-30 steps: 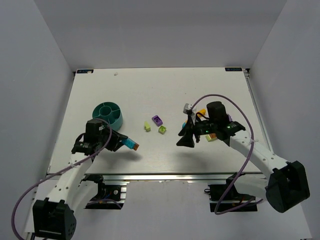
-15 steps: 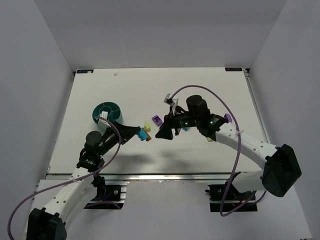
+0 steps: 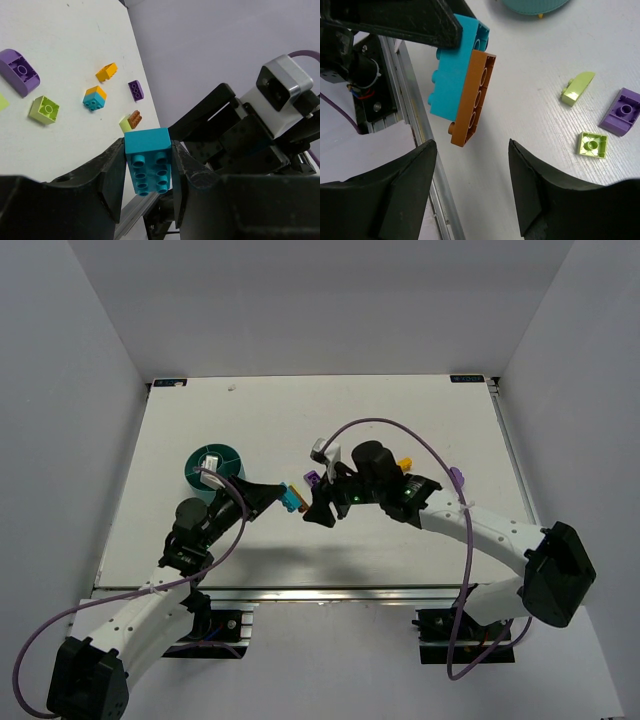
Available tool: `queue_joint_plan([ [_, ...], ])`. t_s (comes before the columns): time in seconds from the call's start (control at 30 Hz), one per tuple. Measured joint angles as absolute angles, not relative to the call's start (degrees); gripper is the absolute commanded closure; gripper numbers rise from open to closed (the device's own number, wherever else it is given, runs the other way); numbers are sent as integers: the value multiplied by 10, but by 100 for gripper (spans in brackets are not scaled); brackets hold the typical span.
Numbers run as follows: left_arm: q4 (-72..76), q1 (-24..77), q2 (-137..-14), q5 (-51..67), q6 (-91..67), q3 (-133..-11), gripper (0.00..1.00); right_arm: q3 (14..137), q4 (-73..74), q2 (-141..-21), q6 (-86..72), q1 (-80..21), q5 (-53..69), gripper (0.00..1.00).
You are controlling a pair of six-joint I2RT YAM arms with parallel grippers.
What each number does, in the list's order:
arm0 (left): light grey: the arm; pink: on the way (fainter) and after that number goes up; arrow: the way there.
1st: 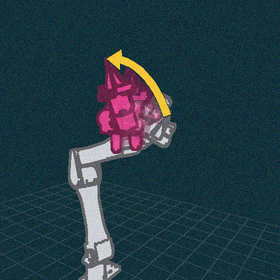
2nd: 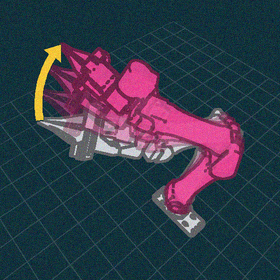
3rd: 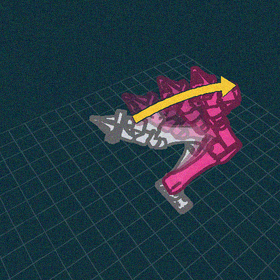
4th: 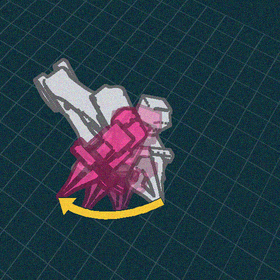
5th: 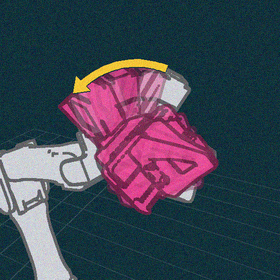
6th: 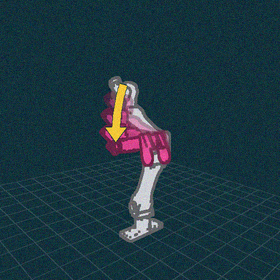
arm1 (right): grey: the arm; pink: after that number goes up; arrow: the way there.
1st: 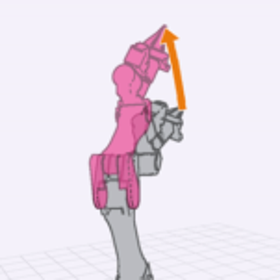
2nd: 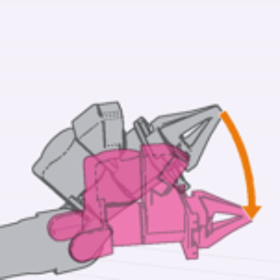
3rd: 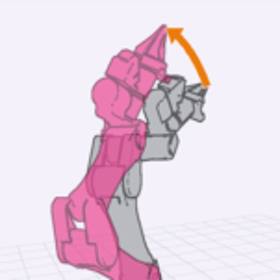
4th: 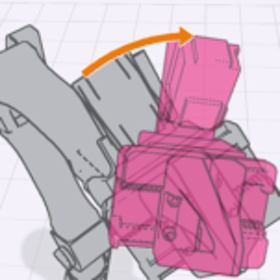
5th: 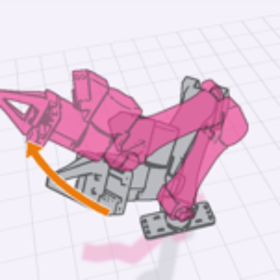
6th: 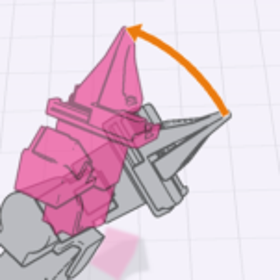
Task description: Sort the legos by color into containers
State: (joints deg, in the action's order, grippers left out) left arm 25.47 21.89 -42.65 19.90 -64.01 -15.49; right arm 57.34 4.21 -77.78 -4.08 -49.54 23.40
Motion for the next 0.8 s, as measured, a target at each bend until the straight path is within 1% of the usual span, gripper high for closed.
queue_joint_plan([
  [0.27, 258, 220, -427, 197, -647, -155, 100, 590, 45, -808, -27, -511, 208, 42],
  [0.43, 261, 220, -427, 190, -653, -155, 100, 607, 45, -816, -26, -515, 200, 52],
  [0.47, 262, 220, -427, 189, -654, -155, 100, 611, 44, -819, -26, -516, 198, 56],
  [0.53, 263, 220, -427, 187, -656, -154, 100, 617, 44, -825, -27, -518, 197, 58],
  [0.63, 265, 220, -427, 181, -656, -154, 100, 621, 43, -833, -27, -521, 197, 69],
  [0.67, 265, 220, -427, 179, -656, -154, 100, 621, 43, -834, -29, -522, 198, 80],
  [0.73, 264, 220, -426, 175, -656, -154, 100, 621, 42, -835, -25, -522, 192, 89],
  [0.77, 264, 219, -425, 174, -656, -154, 100, 621, 42, -835, -26, -521, 191, 96],
  [0.8, 262, 220, -422, 175, -656, -154, 100, 621, 41, -835, -27, -518, 189, 98],
])
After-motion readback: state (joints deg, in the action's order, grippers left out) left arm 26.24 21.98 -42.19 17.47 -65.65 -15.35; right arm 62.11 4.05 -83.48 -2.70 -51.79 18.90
